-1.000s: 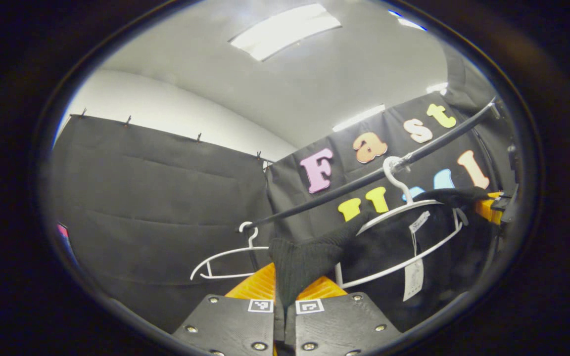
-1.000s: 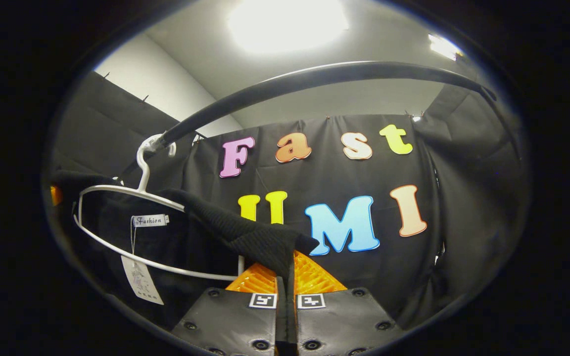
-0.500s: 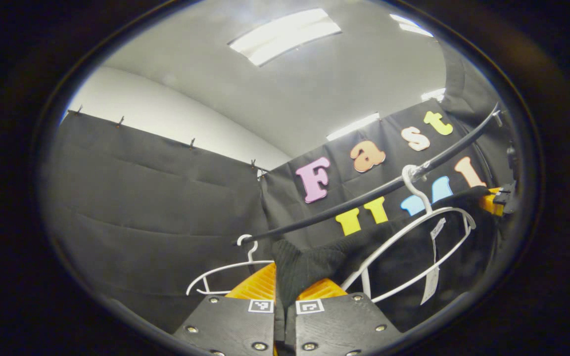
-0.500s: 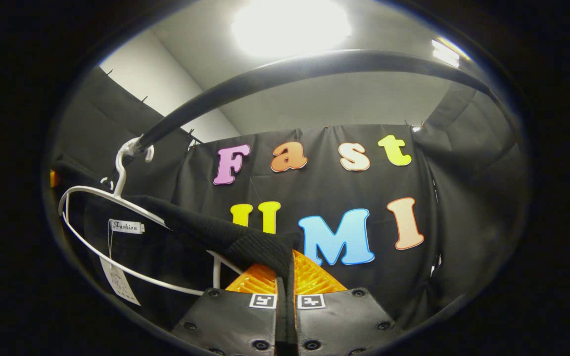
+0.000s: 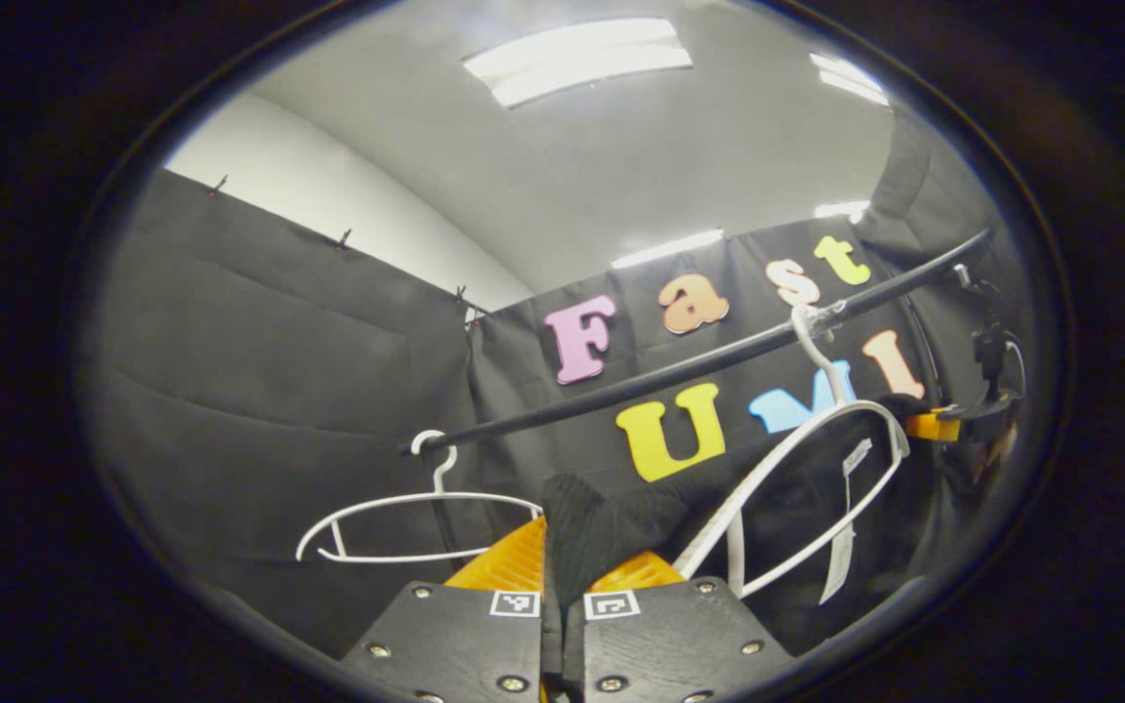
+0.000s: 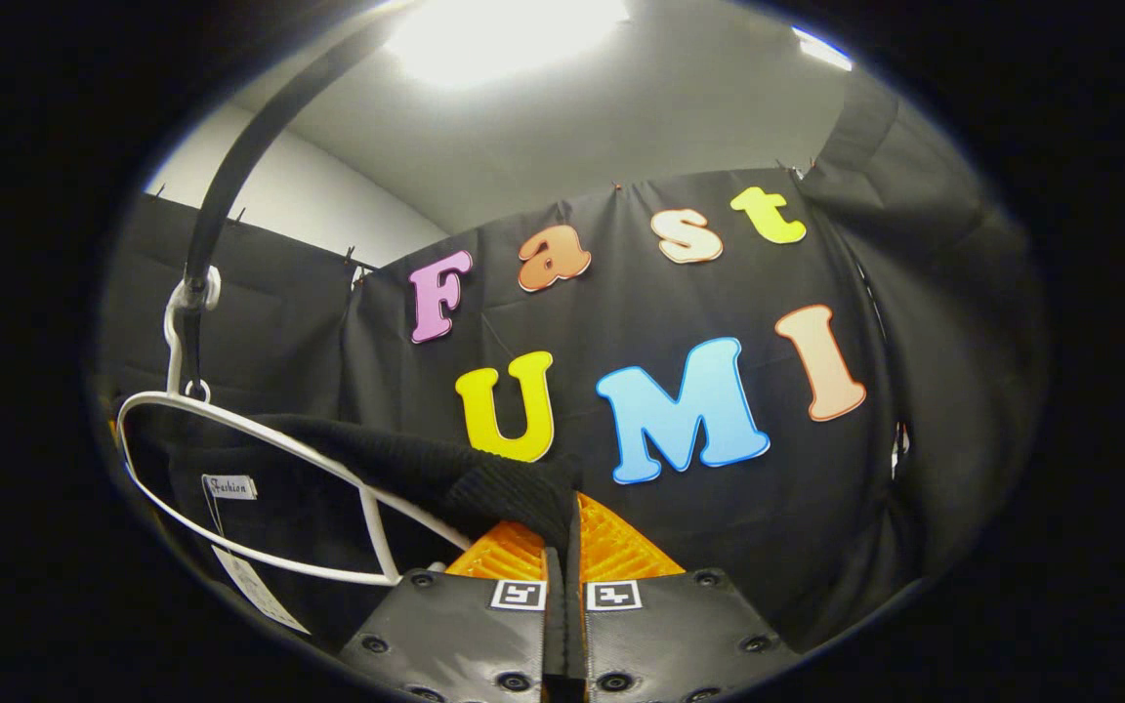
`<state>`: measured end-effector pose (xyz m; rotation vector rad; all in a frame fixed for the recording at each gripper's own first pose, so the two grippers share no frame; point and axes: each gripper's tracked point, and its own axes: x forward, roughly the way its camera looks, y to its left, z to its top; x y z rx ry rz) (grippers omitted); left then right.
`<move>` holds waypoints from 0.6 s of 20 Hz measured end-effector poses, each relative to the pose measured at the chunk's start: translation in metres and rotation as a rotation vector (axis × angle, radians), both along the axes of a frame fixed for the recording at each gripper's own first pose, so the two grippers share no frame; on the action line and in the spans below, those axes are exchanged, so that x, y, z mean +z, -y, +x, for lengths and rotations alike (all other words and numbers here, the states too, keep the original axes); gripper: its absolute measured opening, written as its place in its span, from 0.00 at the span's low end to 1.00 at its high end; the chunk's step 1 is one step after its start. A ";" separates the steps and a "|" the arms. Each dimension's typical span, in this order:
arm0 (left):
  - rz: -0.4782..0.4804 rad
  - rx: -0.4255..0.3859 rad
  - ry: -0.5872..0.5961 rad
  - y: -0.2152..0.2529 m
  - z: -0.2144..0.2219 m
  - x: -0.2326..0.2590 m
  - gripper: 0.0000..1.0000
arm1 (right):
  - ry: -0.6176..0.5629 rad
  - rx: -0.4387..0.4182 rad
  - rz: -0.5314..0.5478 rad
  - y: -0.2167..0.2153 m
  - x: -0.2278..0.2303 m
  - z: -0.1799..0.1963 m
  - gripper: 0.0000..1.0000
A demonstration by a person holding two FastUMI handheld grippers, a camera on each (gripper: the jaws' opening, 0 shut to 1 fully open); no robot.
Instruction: Grasp the clothes on the hanger with both hands and then place them into the laundry hamper below.
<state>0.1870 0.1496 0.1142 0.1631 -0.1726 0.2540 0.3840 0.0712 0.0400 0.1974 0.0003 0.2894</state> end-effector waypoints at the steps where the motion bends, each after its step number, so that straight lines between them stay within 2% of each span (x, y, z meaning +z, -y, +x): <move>1: -0.007 -0.015 0.005 0.001 0.001 -0.001 0.02 | -0.020 0.015 0.011 -0.001 -0.006 0.000 0.01; 6: -0.057 -0.097 0.016 0.001 0.004 -0.005 0.02 | -0.115 0.072 0.064 -0.003 -0.025 0.003 0.01; 12: -0.078 -0.168 -0.015 0.002 0.012 -0.017 0.02 | -0.212 0.074 0.017 0.002 -0.064 0.000 0.00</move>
